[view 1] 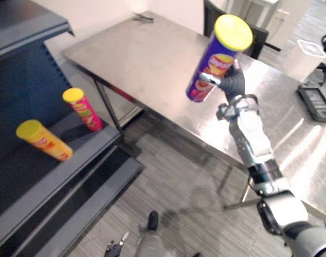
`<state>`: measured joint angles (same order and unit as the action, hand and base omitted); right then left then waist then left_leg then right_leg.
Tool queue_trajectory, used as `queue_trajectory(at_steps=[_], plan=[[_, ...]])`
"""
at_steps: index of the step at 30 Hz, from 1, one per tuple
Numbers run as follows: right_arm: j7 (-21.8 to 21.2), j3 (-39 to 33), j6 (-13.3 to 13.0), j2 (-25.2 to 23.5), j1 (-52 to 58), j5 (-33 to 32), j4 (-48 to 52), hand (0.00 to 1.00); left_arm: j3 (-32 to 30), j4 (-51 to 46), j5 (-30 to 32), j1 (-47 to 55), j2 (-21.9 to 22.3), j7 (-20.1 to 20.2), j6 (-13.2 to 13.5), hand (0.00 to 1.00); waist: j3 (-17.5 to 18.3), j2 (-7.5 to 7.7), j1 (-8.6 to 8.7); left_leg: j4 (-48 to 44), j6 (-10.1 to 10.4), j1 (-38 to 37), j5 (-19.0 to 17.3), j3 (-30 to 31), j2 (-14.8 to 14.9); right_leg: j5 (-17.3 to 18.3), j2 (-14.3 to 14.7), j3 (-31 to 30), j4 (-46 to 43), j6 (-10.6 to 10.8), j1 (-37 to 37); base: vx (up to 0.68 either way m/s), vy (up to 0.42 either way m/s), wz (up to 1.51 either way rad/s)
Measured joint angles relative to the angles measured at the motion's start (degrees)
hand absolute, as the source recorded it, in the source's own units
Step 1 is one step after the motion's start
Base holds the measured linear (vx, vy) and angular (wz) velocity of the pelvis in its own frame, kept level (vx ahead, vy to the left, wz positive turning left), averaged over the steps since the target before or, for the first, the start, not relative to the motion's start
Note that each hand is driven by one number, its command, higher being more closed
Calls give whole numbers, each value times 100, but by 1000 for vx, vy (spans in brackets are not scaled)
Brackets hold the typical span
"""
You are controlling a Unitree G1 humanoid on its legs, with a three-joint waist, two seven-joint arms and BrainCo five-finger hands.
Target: Put the gum and the chips on the shelf.
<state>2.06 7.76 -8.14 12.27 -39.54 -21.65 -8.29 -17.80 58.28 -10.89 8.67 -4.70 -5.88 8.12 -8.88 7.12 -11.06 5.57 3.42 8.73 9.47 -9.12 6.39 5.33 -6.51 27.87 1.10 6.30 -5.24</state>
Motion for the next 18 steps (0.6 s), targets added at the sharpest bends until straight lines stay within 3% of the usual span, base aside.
queue_trajectory(at_steps=[3,9,14,18], plan=[[-206,-11,-63,216,1066,-153,1063,100,0,2,74,28,-4,21,-5,0,10,2,161,-1,2,-41,-1,-110,33,-1,4,-83,-11,-1,15,-4,-7,-12],[-472,-457,-103,413,2342,-353,2023,100,9,44,114,112,-33,194,-8,0,232,-3,328,-1,26,-157,-31,-251,71,-1,11,-249,0,-1,14,1,-9,-14],[-615,-1021,-239,491,3187,-353,2417,100,50,57,277,285,-63,229,-4,0,494,-31,581,-2,26,-225,-63,-324,93,-3,16,-354,-4,-3,14,-3,-6,-10],[-632,-1369,-238,463,3773,-342,2576,100,75,109,320,313,-56,260,-5,0,589,-116,632,-1,53,-358,-124,-479,121,-3,4,-521,-18,-3,4,-15,1,-24]])
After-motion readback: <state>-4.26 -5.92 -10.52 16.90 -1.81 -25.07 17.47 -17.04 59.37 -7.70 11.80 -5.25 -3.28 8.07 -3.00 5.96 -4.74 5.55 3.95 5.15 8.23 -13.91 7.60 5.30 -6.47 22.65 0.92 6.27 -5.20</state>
